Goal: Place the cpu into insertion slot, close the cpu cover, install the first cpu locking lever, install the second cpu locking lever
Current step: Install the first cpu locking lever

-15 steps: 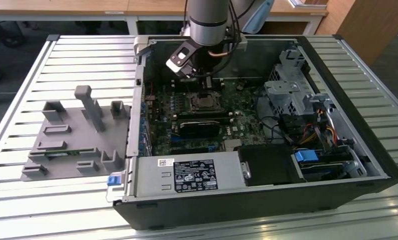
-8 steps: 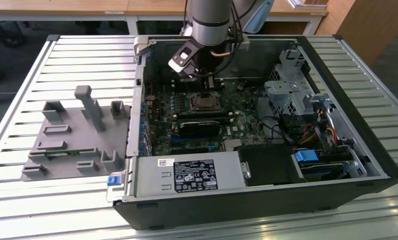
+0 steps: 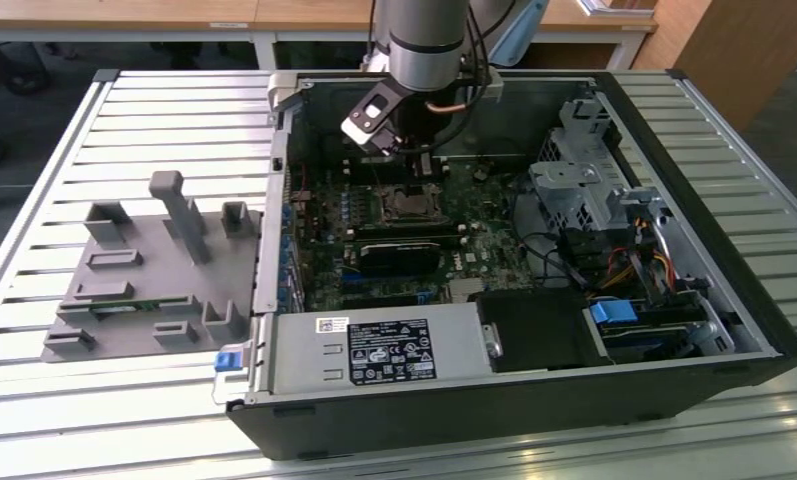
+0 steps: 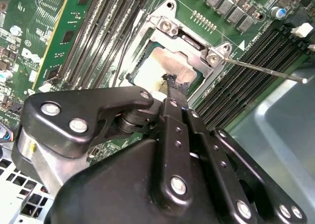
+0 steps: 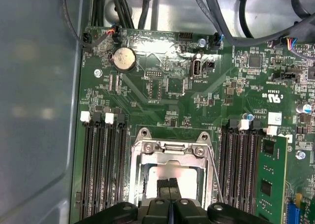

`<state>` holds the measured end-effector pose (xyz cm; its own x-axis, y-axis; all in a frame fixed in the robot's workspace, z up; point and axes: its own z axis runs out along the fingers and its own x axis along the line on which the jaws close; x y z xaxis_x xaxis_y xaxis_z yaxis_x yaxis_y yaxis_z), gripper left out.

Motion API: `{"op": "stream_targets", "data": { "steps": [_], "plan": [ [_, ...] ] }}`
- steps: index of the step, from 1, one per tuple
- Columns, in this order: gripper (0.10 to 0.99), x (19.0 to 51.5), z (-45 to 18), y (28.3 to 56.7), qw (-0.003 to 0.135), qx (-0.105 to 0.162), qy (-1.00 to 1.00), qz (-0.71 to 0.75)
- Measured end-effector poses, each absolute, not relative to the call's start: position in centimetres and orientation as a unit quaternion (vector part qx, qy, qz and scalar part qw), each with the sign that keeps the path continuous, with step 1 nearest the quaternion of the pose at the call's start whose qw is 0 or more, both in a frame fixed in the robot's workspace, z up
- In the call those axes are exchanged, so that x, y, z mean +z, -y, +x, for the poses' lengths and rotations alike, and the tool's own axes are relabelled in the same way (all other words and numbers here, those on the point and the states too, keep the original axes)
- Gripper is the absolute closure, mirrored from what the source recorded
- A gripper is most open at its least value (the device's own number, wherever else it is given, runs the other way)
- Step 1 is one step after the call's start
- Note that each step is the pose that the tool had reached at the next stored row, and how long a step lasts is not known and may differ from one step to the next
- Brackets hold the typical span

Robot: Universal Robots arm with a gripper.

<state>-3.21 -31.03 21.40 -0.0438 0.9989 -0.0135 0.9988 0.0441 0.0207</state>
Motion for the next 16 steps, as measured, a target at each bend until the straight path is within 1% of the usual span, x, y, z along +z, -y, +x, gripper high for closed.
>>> {"op": "stream_targets", "data": {
  "steps": [9, 16],
  "plan": [
    [0.980, 21.9, -3.2, 31.0, 0.012, 0.003, -0.722, 0.691],
    [0.980, 23.7, -3.2, 31.0, 0.012, 0.003, -0.722, 0.691]
  ]
}}
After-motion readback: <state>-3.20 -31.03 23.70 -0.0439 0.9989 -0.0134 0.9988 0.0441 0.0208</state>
